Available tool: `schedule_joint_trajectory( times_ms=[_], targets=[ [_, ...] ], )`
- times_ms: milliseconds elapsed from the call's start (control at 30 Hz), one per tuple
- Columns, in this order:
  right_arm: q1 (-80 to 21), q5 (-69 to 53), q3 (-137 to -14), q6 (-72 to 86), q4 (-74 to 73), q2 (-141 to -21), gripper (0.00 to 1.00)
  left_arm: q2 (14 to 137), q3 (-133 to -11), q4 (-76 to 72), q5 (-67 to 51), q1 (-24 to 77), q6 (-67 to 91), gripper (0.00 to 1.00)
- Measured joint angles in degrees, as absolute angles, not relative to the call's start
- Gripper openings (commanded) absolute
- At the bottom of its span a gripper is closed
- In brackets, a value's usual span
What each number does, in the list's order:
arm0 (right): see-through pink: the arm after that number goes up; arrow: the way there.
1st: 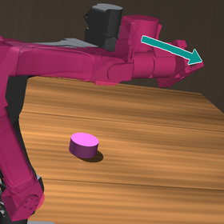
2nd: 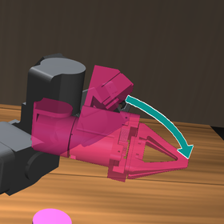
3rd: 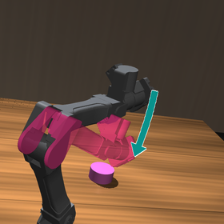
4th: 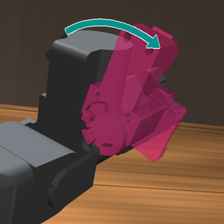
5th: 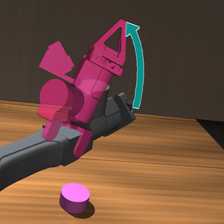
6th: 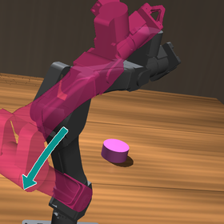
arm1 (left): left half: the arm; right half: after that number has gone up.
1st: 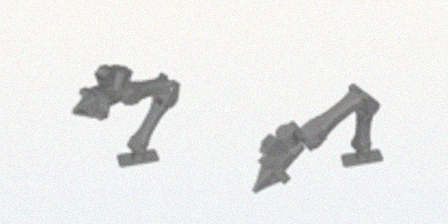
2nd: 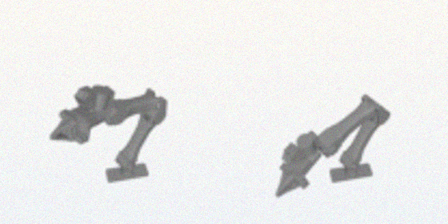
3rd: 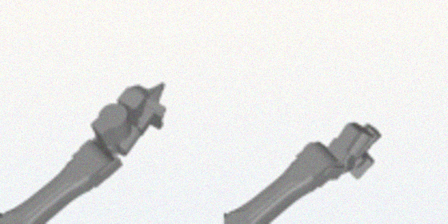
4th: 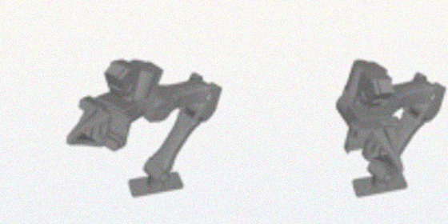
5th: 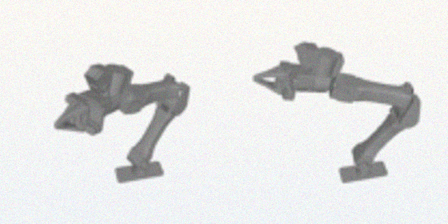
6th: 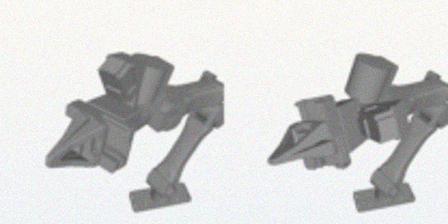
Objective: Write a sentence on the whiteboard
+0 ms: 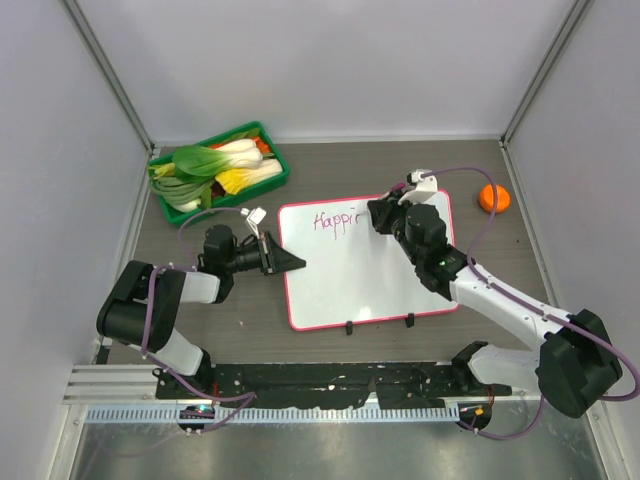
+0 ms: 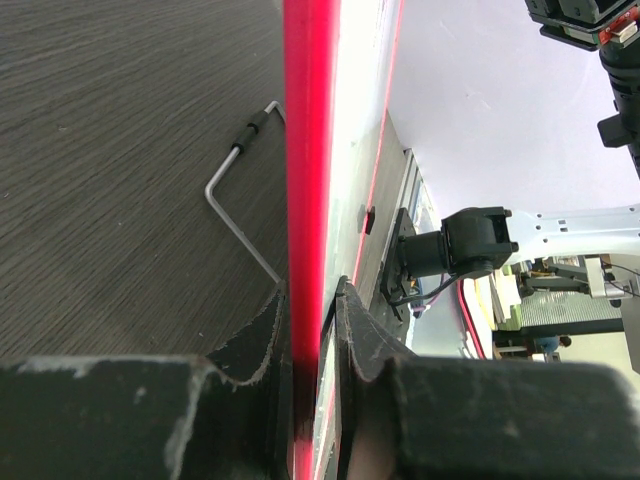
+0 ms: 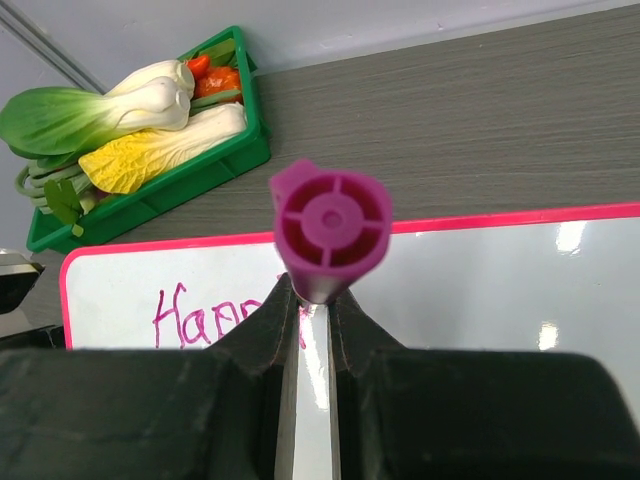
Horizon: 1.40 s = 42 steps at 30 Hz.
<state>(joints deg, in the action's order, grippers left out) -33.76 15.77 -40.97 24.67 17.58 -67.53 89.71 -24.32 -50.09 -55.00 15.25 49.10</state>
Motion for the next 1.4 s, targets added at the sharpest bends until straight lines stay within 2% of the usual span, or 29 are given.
schedule_joint_trajectory(
  times_ms=[1400],
  targets=[
    [-33.0, 12.9, -39.4, 25.9, 13.4, -61.6, 0.01, 89.7, -24.4, -50.1, -55.2, 15.3, 48.8, 0.0]
  ],
)
